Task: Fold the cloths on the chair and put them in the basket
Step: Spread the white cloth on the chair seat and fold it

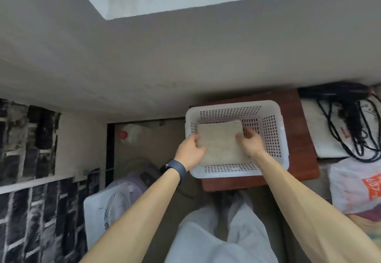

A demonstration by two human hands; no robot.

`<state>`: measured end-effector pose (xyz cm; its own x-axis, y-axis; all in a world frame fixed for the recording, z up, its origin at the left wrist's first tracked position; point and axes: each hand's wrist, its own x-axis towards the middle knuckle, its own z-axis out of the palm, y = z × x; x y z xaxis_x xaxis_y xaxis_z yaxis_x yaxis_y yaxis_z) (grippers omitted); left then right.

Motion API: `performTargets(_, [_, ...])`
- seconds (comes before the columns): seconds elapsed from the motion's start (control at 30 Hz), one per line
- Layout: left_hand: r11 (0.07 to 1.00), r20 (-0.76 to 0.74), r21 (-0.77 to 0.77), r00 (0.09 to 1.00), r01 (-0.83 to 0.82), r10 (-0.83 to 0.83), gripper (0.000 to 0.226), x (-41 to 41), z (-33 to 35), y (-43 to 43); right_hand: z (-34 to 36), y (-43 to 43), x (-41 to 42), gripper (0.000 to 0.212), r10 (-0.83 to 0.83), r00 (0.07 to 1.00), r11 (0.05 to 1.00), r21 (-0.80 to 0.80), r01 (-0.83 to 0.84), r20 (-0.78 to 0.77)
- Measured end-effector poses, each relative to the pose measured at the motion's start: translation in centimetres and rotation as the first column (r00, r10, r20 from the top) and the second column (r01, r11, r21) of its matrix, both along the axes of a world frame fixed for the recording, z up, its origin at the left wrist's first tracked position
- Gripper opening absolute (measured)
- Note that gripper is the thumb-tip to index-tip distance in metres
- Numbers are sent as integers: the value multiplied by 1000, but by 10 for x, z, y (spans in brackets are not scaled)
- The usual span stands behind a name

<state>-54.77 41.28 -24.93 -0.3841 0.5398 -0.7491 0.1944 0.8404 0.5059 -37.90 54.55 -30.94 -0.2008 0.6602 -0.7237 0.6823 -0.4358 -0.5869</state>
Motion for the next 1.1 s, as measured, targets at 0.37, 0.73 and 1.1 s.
performTargets(0.37, [524, -498, -362, 315, 771, -808, 76, 22, -36, 15, -6, -21, 27, 78, 452, 847, 726, 436, -532, 280])
performTargets(0.73, [474, -468, -545, 218, 692, -856, 102, 16, -71, 17, -42, -5, 22, 98, 764, 409, 344, 222, -912, 499])
performTargets(1.1, [508, -487, -474, 267, 719, -832, 67, 23, -38, 25, 15, -9, 23, 71, 714, 482, 395, 277, -876, 508])
